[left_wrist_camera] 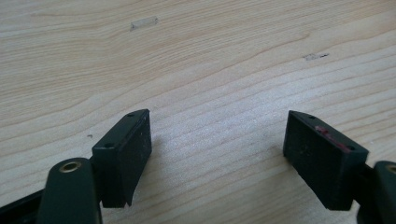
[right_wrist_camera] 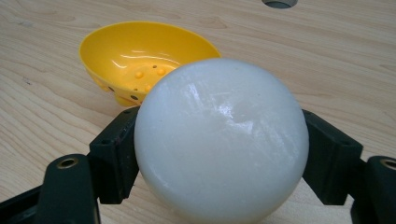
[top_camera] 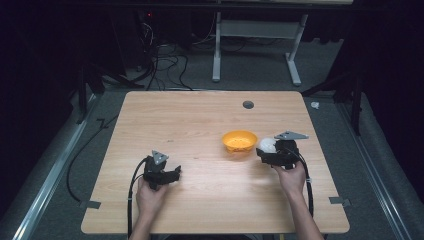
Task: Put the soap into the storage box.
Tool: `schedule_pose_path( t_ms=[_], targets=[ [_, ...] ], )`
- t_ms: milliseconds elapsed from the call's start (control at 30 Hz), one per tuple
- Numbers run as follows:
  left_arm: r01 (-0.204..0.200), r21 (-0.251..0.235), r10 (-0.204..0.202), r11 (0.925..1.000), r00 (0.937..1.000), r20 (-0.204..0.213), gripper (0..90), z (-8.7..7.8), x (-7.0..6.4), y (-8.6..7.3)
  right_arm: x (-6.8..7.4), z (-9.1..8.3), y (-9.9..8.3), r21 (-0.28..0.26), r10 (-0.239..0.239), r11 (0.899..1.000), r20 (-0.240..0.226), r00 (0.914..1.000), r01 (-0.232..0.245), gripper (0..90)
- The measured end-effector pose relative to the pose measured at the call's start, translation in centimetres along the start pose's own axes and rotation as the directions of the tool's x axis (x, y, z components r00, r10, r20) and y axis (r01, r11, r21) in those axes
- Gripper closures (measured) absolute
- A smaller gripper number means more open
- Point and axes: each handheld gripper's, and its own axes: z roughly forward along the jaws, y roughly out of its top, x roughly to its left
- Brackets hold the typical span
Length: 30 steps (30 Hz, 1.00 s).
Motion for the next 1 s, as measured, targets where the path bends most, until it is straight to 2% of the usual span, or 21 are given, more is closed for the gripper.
schedule_pose_path(
  t_ms=[467,1000],
  targets=[
    [0.001,-0.002,-0.001,1.0000,1.0000,0.000,24.0,0.0,0.0,0.0,1.2,0.3,1.3,-0.016,-0.032,0.999,-0.022,0.9992,0.031,25.0],
    [0.000,-0.002,0.000,1.0000,1.0000,0.001,24.0,0.0,0.0,0.0,2.3,0.9,2.5,-0.003,-0.059,0.998,-0.057,0.9967,0.059,25.0]
  ],
)
